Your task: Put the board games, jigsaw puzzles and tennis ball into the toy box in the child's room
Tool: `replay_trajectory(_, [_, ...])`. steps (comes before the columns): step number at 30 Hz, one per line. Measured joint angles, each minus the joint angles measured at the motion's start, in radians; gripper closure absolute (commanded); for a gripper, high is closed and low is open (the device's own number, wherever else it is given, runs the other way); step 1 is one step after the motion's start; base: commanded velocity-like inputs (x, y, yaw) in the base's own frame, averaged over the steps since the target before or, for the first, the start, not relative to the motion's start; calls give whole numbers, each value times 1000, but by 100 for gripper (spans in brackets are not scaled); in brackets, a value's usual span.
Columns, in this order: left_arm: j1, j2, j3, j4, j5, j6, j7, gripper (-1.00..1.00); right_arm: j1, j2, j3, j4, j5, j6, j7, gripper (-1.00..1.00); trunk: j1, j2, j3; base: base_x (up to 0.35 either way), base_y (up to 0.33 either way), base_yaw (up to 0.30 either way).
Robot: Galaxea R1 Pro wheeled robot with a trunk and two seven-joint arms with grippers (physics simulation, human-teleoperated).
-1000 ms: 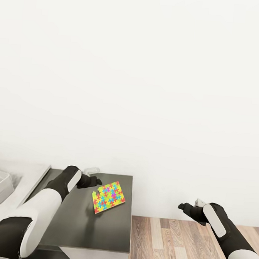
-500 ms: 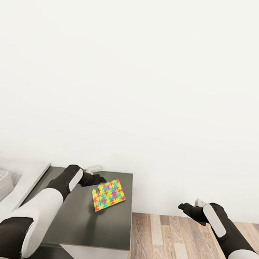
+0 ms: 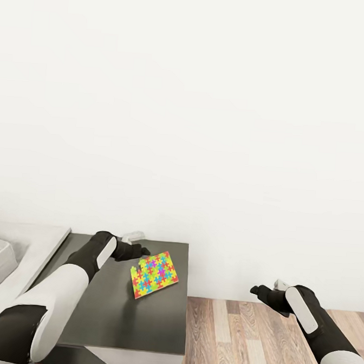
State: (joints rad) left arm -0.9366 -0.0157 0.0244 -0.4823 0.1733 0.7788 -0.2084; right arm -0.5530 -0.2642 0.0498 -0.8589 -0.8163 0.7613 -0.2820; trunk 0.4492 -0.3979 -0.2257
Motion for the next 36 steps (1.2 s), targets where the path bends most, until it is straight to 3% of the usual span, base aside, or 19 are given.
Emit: replay_trajectory(36, [0, -4, -2, 0, -1, -1, 5, -100, 0, -1, 0, -2, 4, -2, 0, -100, 0, 0, -9, 32, -8, 0])
